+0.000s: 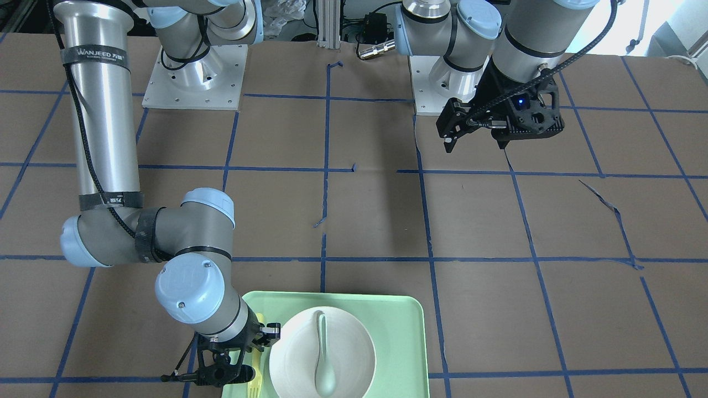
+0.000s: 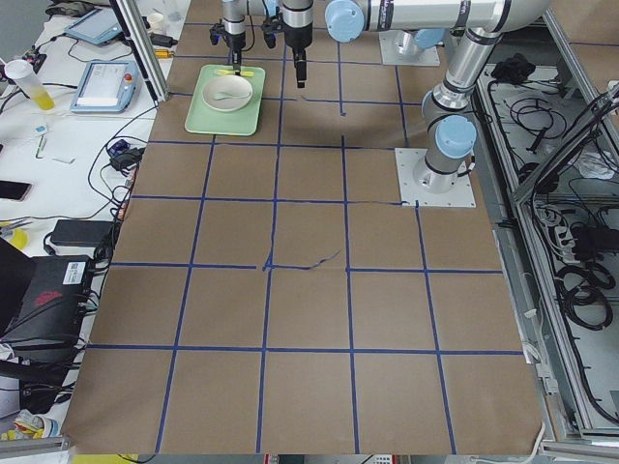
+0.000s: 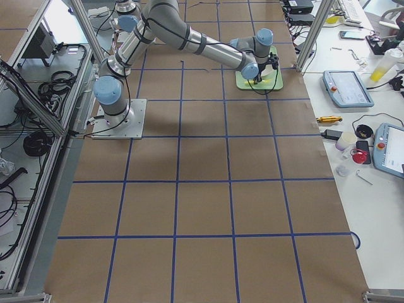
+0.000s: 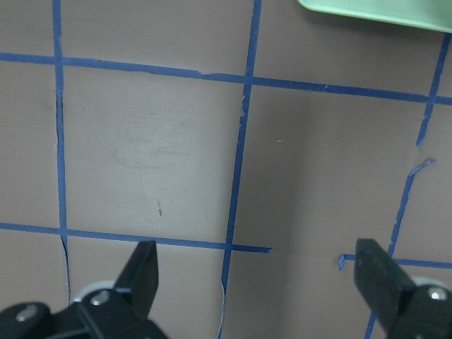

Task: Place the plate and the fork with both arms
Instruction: 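Lift the fork with the right gripper and set it on the tray beside the plate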

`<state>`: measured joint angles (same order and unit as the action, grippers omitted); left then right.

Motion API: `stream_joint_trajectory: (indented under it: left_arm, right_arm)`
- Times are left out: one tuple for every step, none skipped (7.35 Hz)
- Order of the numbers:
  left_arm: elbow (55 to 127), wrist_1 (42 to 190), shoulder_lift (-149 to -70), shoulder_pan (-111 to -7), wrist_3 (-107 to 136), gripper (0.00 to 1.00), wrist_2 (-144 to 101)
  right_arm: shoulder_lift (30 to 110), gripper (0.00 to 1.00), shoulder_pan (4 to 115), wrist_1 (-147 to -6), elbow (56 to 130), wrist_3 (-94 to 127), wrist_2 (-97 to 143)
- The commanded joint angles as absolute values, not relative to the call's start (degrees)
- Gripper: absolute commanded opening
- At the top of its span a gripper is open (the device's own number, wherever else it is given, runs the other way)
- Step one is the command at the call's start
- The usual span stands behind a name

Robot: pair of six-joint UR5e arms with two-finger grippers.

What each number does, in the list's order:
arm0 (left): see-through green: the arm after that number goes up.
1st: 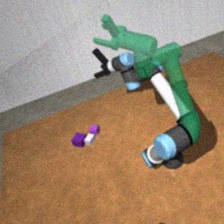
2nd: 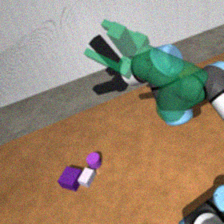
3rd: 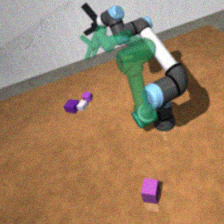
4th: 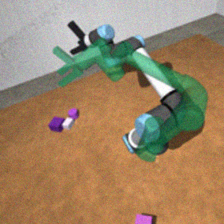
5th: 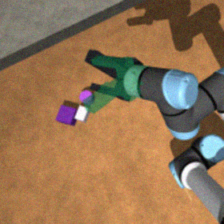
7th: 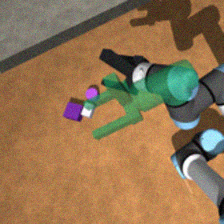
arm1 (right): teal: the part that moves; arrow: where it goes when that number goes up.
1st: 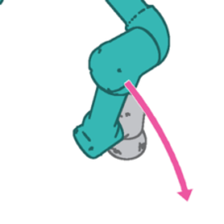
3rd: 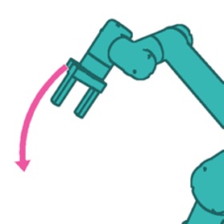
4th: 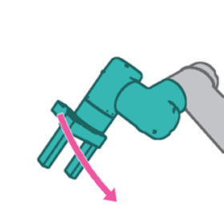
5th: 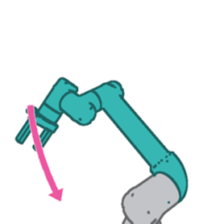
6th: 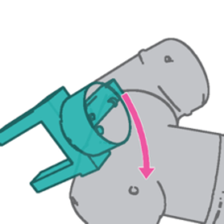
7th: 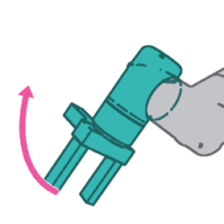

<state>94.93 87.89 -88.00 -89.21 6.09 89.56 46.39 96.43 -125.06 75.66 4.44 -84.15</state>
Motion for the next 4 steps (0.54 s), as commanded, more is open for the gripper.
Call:
stream_joint_trajectory:
  left_arm:
    - [94.92,87.89,-87.98,-89.21,6.06,1.00,89.56]
    - [94.92,87.89,-87.98,-89.21,6.06,1.00,89.56]
    - [94.92,87.89,-87.98,-89.21,6.06,1.00,89.56]
    - [94.92,87.89,-87.98,-89.21,6.06,1.00,89.56]
  right_arm:
    - [46.93,1.00,96.24,-125.07,75.67,4.39,-84.28]
    - [49.11,1.00,95.81,-124.29,75.67,3.35,-84.55]
    - [53.31,1.00,93.97,-119.49,76.11,1.86,-84.46]
    - [58.22,1.00,93.00,-113.18,77.51,-2.42,-84.81]
